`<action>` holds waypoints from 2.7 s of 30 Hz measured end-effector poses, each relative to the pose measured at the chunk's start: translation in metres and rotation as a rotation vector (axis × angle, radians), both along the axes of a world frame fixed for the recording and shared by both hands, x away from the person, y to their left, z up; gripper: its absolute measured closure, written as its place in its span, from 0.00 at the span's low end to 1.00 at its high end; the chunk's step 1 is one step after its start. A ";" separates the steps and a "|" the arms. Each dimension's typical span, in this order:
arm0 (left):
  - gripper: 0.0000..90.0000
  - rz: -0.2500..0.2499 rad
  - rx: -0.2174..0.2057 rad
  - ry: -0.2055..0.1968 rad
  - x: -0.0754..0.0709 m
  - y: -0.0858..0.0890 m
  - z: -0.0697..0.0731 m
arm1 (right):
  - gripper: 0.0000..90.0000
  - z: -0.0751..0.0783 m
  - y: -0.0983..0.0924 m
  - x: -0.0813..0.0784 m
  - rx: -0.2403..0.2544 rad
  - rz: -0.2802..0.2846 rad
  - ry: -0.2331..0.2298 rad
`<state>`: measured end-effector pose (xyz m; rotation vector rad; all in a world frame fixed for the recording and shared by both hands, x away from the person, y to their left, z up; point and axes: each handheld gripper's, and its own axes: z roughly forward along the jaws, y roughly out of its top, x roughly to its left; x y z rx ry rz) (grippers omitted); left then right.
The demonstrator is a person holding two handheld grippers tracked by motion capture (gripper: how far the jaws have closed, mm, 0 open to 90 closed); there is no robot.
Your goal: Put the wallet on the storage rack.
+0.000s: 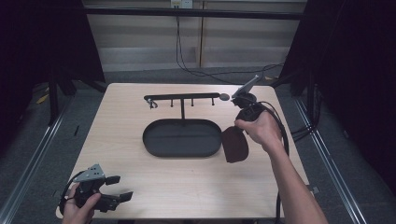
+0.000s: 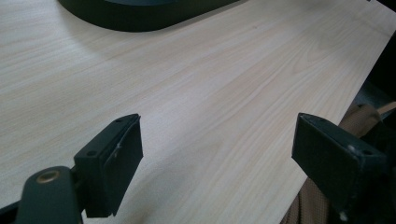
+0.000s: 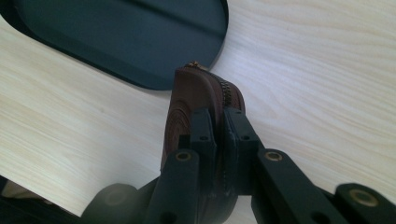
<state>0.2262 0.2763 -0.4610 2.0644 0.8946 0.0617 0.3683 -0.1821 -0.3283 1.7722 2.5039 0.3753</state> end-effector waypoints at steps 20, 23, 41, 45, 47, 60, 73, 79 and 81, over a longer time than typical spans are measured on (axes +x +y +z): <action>0.18 0.000 -0.022 -0.002 -0.004 0.000 0.001 | 0.93 -0.005 0.009 0.028 0.141 -0.028 -0.057; 0.18 -0.008 -0.012 -0.008 -0.004 0.000 0.001 | 0.93 -0.008 0.010 0.032 0.167 -0.035 -0.066; 0.18 -0.033 0.013 -0.030 -0.005 -0.001 0.000 | 0.94 -0.030 0.014 0.048 0.264 -0.120 -0.078; 0.18 -0.027 0.011 -0.026 -0.005 -0.001 0.000 | 0.94 -0.036 0.013 0.051 0.288 -0.138 -0.096; 0.18 -0.024 0.009 -0.023 -0.005 -0.001 0.000 | 0.94 -0.040 0.012 0.053 0.296 -0.142 -0.093; 0.18 -0.006 0.004 -0.005 -0.003 0.000 0.000 | 0.94 -0.074 0.017 0.056 0.352 -0.138 -0.114; 0.18 0.012 0.016 0.001 -0.003 0.001 -0.001 | 0.92 -0.106 0.019 0.060 0.377 -0.172 -0.119; 0.18 0.010 0.017 0.000 -0.002 0.002 -0.001 | 0.90 -0.111 0.022 0.063 0.360 -0.170 -0.142; 0.18 0.011 0.016 -0.001 -0.002 0.002 -0.001 | 0.87 -0.111 0.020 0.062 0.359 -0.173 -0.151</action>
